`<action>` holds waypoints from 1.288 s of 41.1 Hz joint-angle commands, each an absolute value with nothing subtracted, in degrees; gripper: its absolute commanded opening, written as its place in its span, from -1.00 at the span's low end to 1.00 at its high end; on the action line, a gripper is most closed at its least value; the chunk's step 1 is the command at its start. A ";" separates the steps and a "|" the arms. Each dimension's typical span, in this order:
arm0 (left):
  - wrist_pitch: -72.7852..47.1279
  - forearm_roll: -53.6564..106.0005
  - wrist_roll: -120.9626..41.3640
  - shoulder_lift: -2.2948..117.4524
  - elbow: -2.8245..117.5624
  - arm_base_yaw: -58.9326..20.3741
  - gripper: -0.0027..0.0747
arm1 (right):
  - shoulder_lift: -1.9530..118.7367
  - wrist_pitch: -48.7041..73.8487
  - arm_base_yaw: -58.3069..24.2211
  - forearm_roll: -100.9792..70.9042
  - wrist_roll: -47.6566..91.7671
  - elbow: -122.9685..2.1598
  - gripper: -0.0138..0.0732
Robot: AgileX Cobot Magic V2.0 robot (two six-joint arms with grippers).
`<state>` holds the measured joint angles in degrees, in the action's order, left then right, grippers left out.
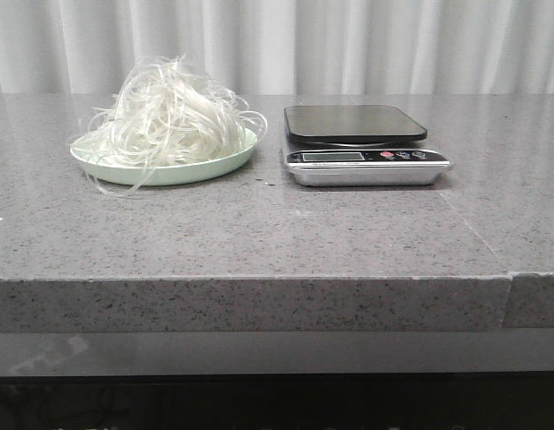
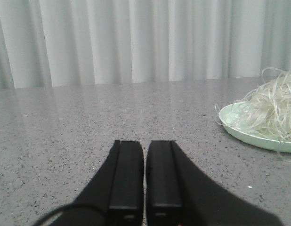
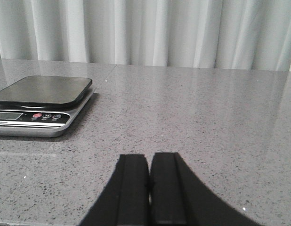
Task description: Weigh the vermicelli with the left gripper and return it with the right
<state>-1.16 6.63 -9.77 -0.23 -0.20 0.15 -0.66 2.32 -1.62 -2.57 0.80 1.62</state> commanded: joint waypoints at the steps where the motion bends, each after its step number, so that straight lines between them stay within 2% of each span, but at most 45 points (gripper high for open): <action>1: 3.33 7.13 -9.67 -1.35 -0.51 0.21 -0.56 | -1.51 -2.76 -1.58 -2.67 0.79 1.13 -0.31; 30: 3.33 7.13 -9.67 -1.35 -0.51 0.21 -0.56 | -1.51 -2.93 -1.58 -2.67 0.79 1.13 -0.31; 42: 4.03 7.81 -9.67 -1.35 -0.14 0.21 -0.56 | -1.51 -7.38 -1.58 -2.67 0.79 0.97 -0.31; 48: 2.94 8.06 -9.67 -1.35 4.09 0.21 -0.56 | -1.51 -5.47 -1.58 -2.72 0.79 -2.84 -0.31; 53: -1.54 8.06 -9.67 -0.65 11.88 0.21 -0.56 | -1.19 0.68 -1.58 -2.72 0.79 -9.98 -0.31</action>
<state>-3.55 7.35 -9.77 -0.23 5.35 0.15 -0.66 1.56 -1.62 -2.57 0.80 -3.82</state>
